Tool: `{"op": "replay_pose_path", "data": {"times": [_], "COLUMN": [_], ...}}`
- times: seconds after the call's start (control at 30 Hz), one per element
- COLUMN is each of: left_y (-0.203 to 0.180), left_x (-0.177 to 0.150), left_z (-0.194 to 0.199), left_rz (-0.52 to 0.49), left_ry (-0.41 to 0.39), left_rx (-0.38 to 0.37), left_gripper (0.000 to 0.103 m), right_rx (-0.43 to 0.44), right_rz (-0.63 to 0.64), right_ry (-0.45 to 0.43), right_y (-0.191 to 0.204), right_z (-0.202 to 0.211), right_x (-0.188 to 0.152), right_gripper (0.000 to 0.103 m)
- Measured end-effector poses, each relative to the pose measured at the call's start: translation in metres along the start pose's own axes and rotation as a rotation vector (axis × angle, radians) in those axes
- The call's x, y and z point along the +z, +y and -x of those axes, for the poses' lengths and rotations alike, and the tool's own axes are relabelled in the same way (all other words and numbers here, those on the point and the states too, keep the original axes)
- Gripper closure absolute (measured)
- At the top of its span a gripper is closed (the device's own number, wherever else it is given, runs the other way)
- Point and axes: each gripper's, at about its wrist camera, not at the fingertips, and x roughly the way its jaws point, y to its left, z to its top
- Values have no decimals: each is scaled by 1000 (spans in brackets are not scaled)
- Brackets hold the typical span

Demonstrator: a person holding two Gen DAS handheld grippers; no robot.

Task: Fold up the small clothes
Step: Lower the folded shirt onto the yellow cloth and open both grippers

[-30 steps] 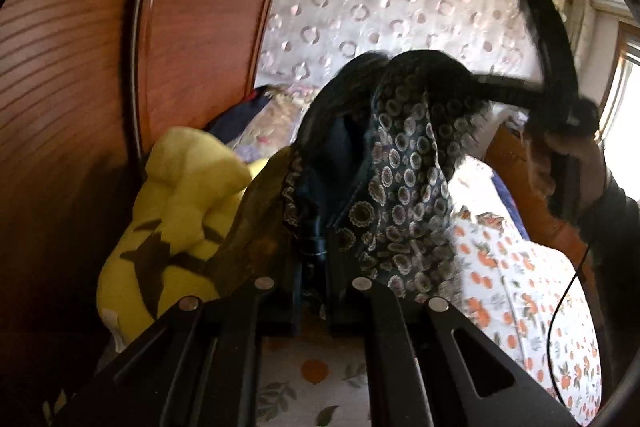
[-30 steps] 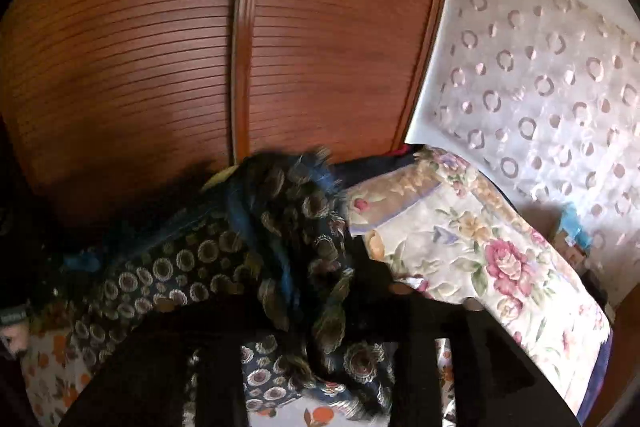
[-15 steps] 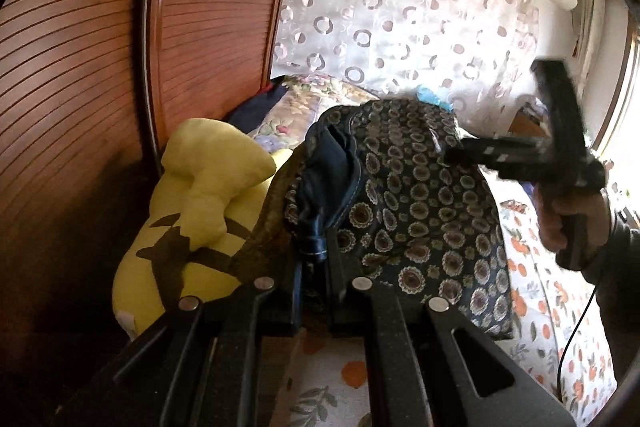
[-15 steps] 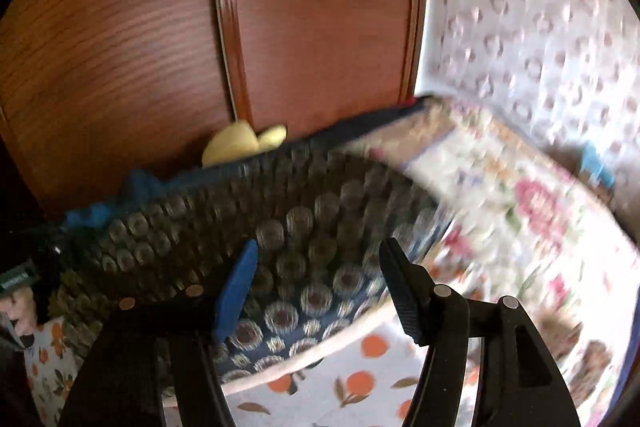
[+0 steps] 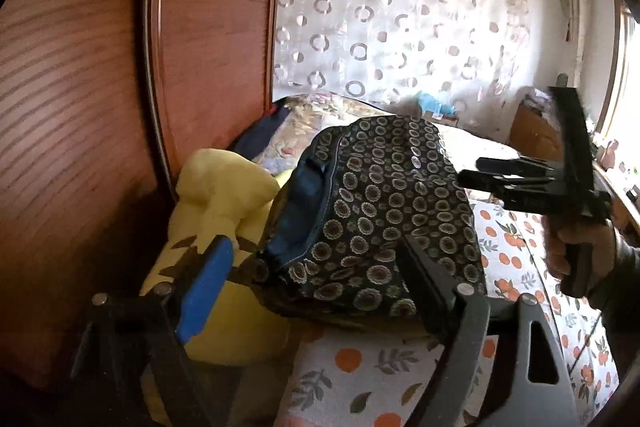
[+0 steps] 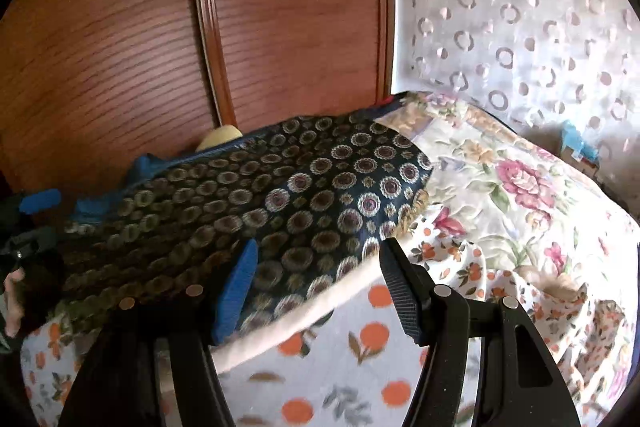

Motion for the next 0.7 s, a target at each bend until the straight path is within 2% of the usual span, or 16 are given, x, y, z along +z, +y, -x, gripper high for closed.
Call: {"op": "replay_pose_path", "data": {"times": [0.2,0.33,0.57,0.7], "left_y": [-21,-31,-65,-88], "left_x": [-4,-12,-37,-49], "left_z": [24,38,57,69], "left_rz": [-60,-75,-126,-146], "left_ry": [-18,-17,-2,-9], "left_rx": [5,-17,-90,-141], "left_gripper": [19,19,19,19], "right_rx": [-16,-45,-115,-178], "right_rz": [-17,-43,-107,-163], "right_ry": [-47,-64,-80,-99], "right_y": [27,39,59,71], "right_z": [64,99,158,202], "right_x": [-34,-58,-104,-134], "right_gripper": [38,37,19,15]}}
